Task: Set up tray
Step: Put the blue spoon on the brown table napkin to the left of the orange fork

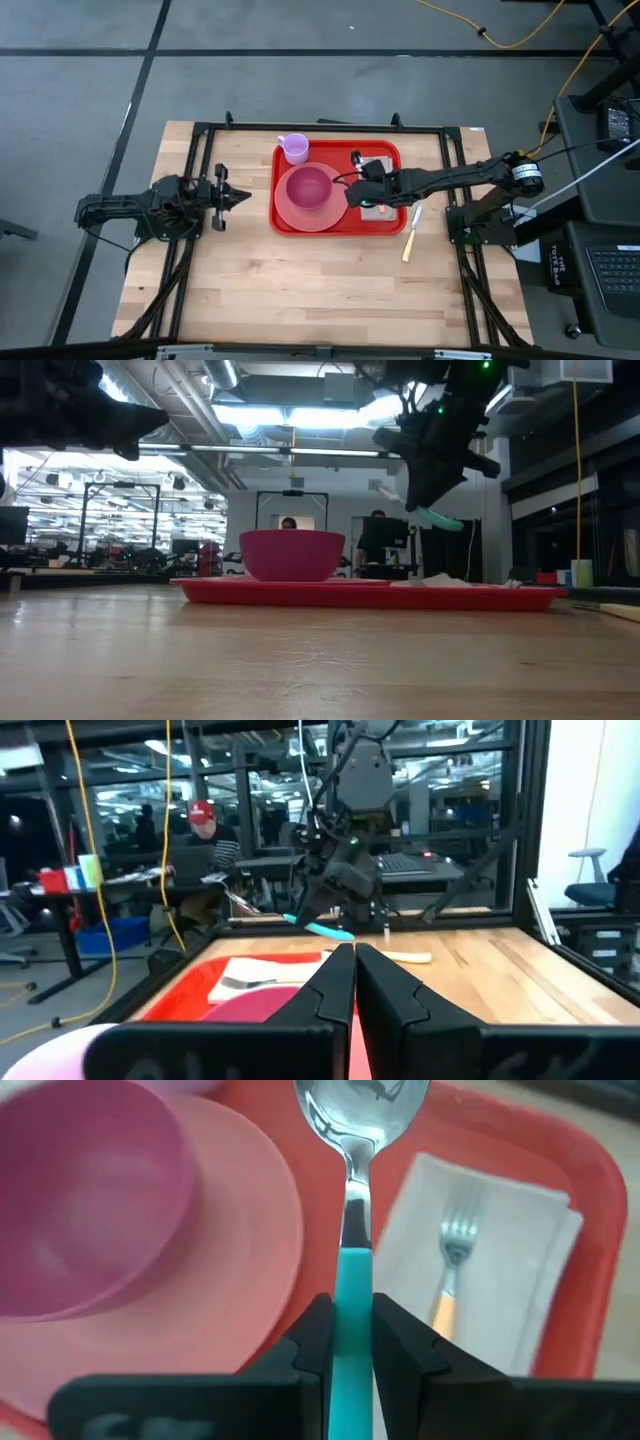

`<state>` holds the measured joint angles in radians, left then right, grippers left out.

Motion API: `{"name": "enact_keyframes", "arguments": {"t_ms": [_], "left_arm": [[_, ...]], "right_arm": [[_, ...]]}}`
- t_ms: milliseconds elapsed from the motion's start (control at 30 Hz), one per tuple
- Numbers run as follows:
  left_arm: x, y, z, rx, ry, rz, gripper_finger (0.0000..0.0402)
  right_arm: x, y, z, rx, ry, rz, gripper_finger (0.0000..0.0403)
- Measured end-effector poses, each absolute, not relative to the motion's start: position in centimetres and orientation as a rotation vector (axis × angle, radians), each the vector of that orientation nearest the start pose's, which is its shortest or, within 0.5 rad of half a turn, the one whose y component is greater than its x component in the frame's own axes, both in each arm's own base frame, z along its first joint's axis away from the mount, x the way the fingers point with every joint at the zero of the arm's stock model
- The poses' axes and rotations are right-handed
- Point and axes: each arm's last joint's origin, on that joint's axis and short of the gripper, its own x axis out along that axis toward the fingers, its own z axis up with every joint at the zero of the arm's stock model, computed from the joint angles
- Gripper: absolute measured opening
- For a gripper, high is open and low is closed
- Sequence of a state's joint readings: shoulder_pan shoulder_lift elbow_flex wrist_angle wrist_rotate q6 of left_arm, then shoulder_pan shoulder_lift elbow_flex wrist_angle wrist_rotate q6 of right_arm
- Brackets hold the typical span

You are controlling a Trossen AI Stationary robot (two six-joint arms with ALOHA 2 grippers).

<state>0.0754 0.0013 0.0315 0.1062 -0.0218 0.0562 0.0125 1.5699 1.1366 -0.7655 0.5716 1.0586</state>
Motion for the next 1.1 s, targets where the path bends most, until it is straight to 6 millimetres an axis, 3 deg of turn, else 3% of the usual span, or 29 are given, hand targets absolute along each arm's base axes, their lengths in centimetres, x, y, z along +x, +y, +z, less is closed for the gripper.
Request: {"name": "enact_keyframes", "arguments": {"t_ms": [533, 800, 1100], "left_arm": [[9.6, 1.1, 17.6, 0.022, -0.108, 0.085, 0.0006], [9.6, 1.2, 17.6, 0.021, -0.108, 0.108, 0.0006], [9.6, 1.3, 17.6, 0.037, -0.107, 0.138, 0.0005]], "right_arm": [[31.3, -5.0, 18.9, 0.662, 0.961, -1.085, 0.0051], [31.1, -7.5, 18.8, 0.796, 0.963, -1.09, 0.0051], [31.1, -8.1, 18.7, 0.871, 0.934, -1.103, 0.0051]]}}
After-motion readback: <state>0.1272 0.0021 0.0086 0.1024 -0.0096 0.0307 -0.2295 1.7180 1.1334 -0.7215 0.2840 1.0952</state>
